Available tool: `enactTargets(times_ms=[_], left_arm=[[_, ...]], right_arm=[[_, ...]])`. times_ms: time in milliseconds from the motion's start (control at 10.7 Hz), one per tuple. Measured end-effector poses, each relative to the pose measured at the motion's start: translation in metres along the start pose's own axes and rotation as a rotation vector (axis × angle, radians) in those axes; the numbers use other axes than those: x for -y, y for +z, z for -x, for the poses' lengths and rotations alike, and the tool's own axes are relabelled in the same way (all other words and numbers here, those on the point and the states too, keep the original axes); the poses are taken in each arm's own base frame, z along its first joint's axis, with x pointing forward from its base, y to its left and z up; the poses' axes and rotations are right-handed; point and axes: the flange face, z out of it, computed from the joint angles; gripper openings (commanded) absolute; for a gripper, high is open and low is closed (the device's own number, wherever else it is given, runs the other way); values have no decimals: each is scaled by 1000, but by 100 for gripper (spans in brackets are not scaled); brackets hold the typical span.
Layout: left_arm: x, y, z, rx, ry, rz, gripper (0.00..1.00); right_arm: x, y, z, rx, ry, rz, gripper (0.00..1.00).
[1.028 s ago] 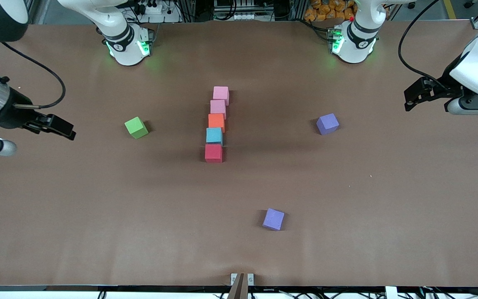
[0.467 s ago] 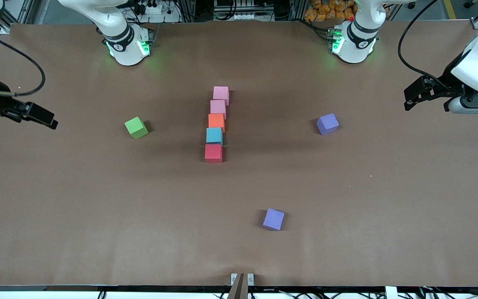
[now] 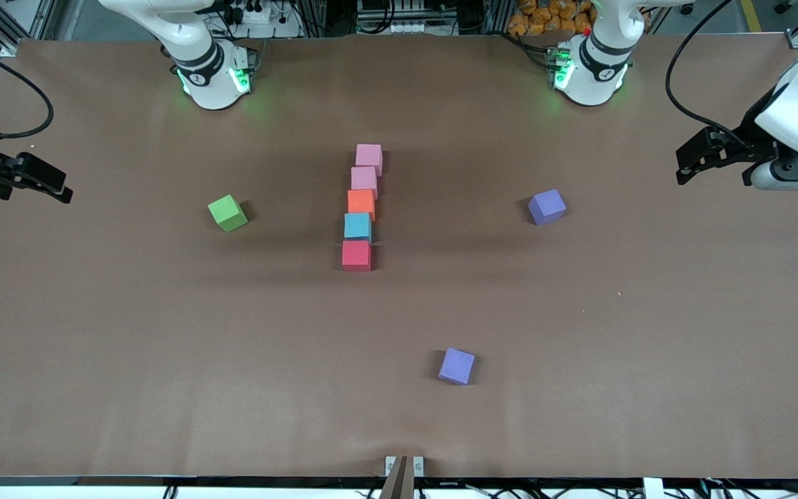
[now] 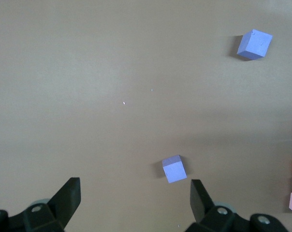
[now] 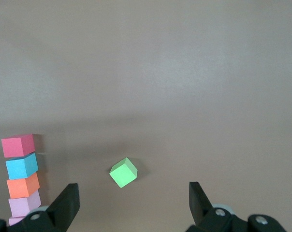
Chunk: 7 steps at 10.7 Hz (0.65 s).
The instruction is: Arrange blocks into number 1
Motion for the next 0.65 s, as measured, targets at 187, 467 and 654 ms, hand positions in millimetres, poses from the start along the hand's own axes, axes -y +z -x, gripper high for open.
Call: enactTargets(times_ms=[187, 467, 654], left_arm=[[0, 0, 0, 0, -1, 0, 100], [0, 0, 0, 0, -1, 0, 100], [0, 0, 0, 0, -1, 0, 100]], right_arm=[[0, 1, 0, -12, 0, -1, 100], [-1, 3, 4, -19, -1, -1, 100], [-1, 4, 4, -16, -1, 0, 100]])
